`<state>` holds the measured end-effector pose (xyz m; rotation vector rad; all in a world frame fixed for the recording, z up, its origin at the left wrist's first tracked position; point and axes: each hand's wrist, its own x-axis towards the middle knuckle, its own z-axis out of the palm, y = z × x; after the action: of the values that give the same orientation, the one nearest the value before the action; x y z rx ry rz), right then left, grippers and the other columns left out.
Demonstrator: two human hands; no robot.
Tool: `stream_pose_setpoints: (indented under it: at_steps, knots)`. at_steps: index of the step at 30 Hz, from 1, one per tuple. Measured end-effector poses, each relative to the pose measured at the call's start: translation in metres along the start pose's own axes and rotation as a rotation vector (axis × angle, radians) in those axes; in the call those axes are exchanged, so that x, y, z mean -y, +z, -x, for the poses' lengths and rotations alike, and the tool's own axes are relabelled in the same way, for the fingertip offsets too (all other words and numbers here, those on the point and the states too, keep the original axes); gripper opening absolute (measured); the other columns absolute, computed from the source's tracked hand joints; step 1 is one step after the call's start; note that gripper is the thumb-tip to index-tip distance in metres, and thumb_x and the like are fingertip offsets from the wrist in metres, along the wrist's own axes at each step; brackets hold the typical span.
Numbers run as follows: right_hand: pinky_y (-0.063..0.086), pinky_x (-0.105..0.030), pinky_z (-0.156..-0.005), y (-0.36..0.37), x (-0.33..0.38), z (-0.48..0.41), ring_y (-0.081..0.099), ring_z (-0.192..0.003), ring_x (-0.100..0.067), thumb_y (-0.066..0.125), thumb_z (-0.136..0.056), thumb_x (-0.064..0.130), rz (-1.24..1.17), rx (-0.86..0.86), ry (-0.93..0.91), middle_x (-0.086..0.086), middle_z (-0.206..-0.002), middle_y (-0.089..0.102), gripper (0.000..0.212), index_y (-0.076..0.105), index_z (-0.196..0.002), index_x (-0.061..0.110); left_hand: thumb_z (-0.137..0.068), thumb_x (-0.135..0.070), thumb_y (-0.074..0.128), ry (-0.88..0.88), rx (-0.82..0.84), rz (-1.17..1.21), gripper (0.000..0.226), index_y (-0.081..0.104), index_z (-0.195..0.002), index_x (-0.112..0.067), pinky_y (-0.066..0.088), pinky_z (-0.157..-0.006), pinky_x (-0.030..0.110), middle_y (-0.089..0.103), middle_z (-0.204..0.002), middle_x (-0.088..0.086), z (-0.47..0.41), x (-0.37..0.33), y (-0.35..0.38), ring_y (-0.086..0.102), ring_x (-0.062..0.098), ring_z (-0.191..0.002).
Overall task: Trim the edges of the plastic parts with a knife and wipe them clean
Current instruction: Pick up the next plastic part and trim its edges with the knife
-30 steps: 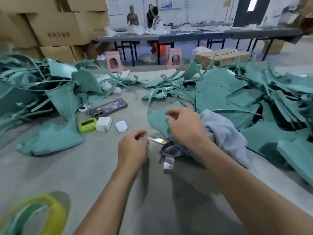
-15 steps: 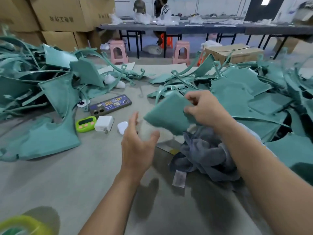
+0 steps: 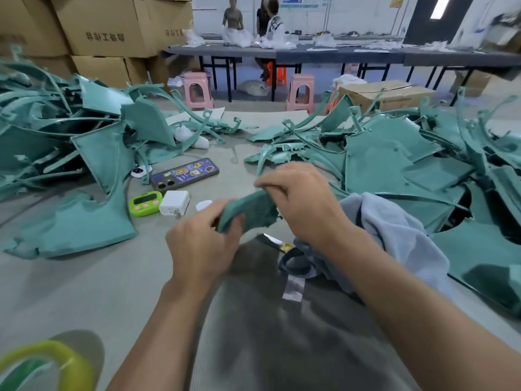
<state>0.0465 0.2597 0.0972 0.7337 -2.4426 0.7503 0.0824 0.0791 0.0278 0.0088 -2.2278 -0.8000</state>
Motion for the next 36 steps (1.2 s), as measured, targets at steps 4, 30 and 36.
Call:
stream_pose_setpoints:
  at_steps: [4,30,36]
  knots:
    - [0.046,-0.022,-0.082,-0.009,-0.012,0.025,0.063,-0.091,-0.003,0.057,-0.096,0.013,-0.064,-0.21,0.236,0.015,-0.096,0.075,0.026,0.079,-0.102,0.024,-0.08,-0.043,0.061,-0.17,0.204,0.271,0.007,0.066,-0.08,-0.038,0.039,-0.053,0.023,0.06,-0.064,-0.011,-0.004,0.005,0.014,0.052,0.009,-0.061]
    - [0.036,-0.032,-0.067,0.017,0.005,0.078,0.064,-0.097,-0.024,0.061,-0.092,0.04,0.36,0.422,0.377,0.003,-0.101,0.067,0.018,0.053,-0.092,0.024,-0.09,-0.03,0.065,-0.348,-0.157,0.393,0.038,0.042,-0.063,-0.017,0.026,-0.051,0.025,0.033,-0.056,-0.009,-0.018,0.035,0.007,0.029,0.007,-0.055]
    - [0.048,-0.029,-0.08,0.015,-0.018,0.06,0.064,-0.107,-0.025,0.064,-0.094,0.015,0.327,0.634,0.574,-0.003,-0.119,0.067,0.021,0.068,-0.114,0.016,-0.088,-0.032,0.064,-0.318,-0.105,0.435,0.032,0.058,-0.074,-0.005,0.035,-0.057,0.031,0.046,-0.065,-0.006,-0.016,0.037,0.011,0.037,0.01,-0.062]
